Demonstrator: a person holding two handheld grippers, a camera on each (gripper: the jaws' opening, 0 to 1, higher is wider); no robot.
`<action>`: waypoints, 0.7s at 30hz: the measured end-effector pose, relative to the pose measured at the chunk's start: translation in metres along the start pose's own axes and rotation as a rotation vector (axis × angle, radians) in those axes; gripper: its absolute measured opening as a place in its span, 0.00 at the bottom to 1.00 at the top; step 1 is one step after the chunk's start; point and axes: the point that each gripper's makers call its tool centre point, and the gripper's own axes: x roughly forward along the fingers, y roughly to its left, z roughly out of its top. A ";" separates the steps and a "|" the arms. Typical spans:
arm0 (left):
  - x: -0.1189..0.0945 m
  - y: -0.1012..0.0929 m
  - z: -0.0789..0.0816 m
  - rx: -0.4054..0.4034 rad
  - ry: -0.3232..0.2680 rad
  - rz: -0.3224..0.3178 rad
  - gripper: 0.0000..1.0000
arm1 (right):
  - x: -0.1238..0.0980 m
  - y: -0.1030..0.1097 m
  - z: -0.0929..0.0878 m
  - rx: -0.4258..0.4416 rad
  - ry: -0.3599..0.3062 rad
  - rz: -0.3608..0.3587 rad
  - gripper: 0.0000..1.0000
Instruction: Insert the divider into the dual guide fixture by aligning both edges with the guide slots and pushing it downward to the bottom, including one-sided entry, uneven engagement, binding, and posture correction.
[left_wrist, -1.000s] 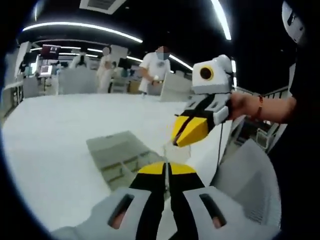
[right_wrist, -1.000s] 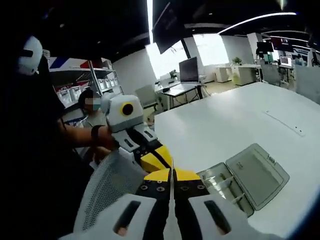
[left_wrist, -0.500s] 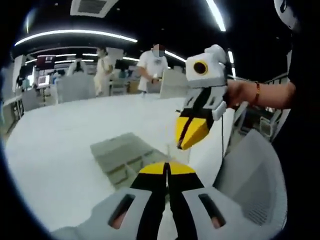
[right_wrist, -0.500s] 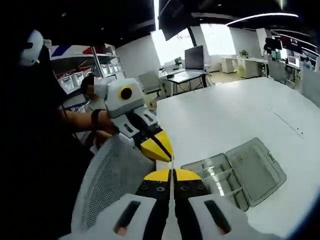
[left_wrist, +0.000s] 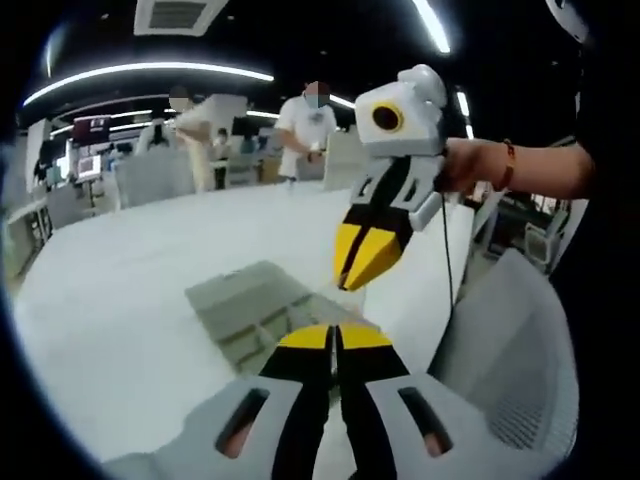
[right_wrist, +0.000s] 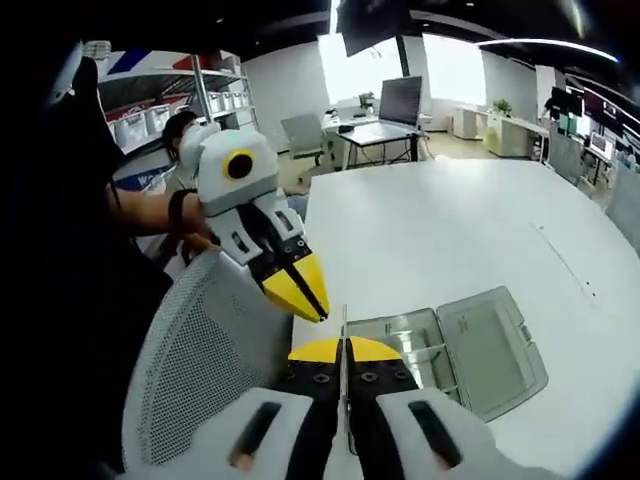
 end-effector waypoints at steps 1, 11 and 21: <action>-0.002 0.001 0.000 -0.004 -0.003 0.005 0.04 | 0.001 -0.001 0.001 -0.003 0.003 -0.001 0.00; -0.021 0.024 -0.011 -0.009 -0.009 0.072 0.13 | 0.011 -0.017 0.008 -0.030 0.020 -0.016 0.00; -0.028 0.027 -0.018 -0.023 -0.009 0.124 0.26 | 0.021 -0.023 0.009 -0.048 0.035 -0.012 0.00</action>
